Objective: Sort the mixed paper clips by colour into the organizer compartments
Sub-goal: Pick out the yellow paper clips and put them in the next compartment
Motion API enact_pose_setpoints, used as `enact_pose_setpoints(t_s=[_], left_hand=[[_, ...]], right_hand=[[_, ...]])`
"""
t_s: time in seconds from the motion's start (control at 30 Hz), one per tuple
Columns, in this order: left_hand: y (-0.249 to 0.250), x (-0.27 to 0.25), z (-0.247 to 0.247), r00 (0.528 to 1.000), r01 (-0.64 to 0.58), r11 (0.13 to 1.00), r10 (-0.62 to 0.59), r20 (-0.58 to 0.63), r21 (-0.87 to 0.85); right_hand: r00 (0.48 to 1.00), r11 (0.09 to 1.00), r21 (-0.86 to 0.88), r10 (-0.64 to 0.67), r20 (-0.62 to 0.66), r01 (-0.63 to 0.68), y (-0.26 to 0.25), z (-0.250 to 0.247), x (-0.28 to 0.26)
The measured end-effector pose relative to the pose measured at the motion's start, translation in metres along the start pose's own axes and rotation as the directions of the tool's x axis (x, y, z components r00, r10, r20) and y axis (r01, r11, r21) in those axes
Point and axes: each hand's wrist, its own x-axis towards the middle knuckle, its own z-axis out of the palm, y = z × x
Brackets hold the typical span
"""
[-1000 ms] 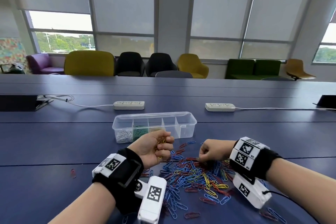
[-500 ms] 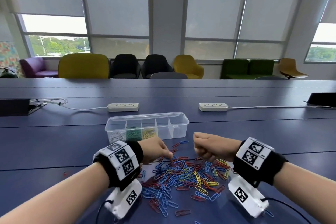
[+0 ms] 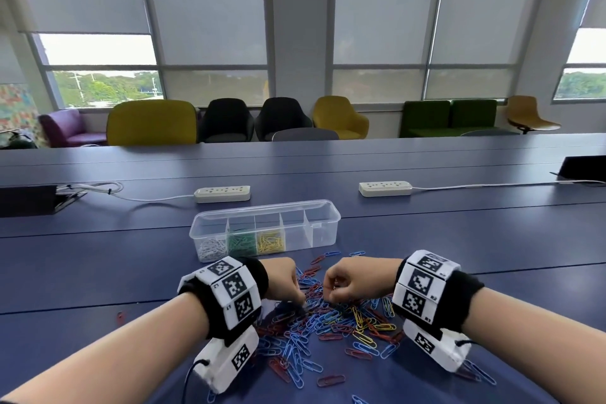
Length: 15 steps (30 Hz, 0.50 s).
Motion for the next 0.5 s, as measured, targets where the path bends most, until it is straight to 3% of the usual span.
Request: enact_pose_setpoints(t_s=[0.17, 0.3, 0.5], left_hand=[[-0.009, -0.01, -0.009, 0.999, -0.013, 0.994, 0.009, -0.043, -0.109], [-0.017, -0.012, -0.01, 0.998, 0.016, 0.997, -0.02, -0.064, -0.07], [-0.003, -0.013, -0.004, 0.988, -0.109, 0.993, 0.105, -0.111, -0.033]], right_hand=[[0.999, 0.998, -0.055, 0.002, -0.045, -0.005, 0.007, 0.001, 0.003], [0.998, 0.994, -0.105, 0.038, -0.043, -0.042, 0.013, 0.001, -0.001], [0.995, 1.0, -0.018, 0.011, -0.101, -0.013, 0.015, -0.004, -0.004]])
